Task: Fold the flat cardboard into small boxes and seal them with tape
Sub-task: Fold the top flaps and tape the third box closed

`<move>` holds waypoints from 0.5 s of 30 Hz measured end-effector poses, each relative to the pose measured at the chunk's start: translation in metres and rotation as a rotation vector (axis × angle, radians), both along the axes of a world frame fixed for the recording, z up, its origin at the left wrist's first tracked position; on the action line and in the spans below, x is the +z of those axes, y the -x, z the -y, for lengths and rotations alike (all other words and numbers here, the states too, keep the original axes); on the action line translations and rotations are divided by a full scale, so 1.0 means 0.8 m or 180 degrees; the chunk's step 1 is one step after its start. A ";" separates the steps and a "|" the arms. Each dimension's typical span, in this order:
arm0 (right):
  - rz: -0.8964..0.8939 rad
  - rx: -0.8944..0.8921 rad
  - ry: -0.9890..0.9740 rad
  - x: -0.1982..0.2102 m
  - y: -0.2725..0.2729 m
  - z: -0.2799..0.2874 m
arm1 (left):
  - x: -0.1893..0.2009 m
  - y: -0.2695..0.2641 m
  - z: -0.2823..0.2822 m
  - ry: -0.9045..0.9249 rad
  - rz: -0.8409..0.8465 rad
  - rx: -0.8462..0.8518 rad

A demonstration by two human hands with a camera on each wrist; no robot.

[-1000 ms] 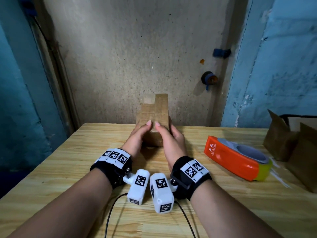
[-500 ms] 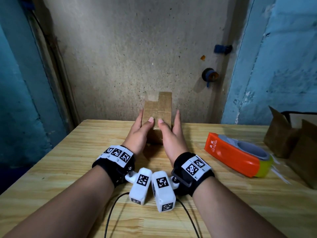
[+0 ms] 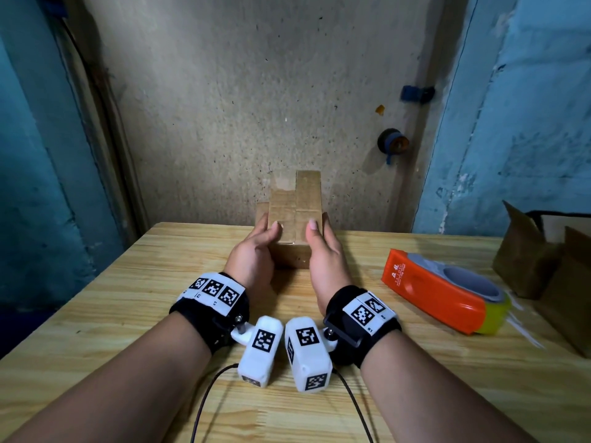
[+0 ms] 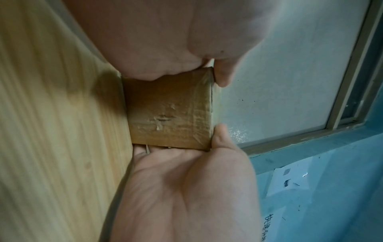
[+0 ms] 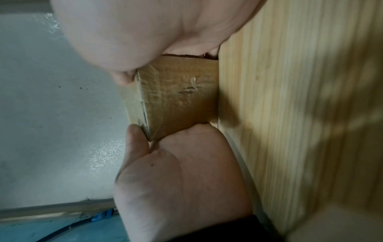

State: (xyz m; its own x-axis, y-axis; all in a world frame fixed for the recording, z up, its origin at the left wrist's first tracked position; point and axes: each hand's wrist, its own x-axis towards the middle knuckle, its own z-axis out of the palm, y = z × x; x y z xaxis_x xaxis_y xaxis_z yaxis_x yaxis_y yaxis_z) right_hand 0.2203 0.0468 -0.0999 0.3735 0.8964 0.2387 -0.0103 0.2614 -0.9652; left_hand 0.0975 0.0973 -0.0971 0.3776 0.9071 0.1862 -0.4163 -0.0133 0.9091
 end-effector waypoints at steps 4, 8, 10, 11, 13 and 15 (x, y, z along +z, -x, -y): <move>-0.0185 -0.0010 0.0177 0.004 -0.004 0.003 | 0.007 -0.002 0.011 0.0248 0.0106 -0.0228; 0.0128 0.0322 -0.0200 0.005 0.003 0.007 | 0.012 0.003 0.011 -0.0414 -0.0257 -0.0014; 0.0262 0.0144 -0.0259 0.000 0.007 0.000 | 0.012 0.007 0.005 -0.0758 -0.0402 0.0378; 0.0202 0.0073 -0.0313 -0.002 0.007 -0.001 | 0.011 0.007 0.004 -0.0918 -0.0429 0.0501; 0.0013 -0.0009 -0.0351 0.000 0.006 0.000 | 0.005 0.007 -0.004 -0.1136 -0.0519 0.0606; -0.0078 -0.0034 -0.0349 0.002 0.004 0.006 | 0.006 0.008 -0.002 -0.1166 -0.0595 0.0730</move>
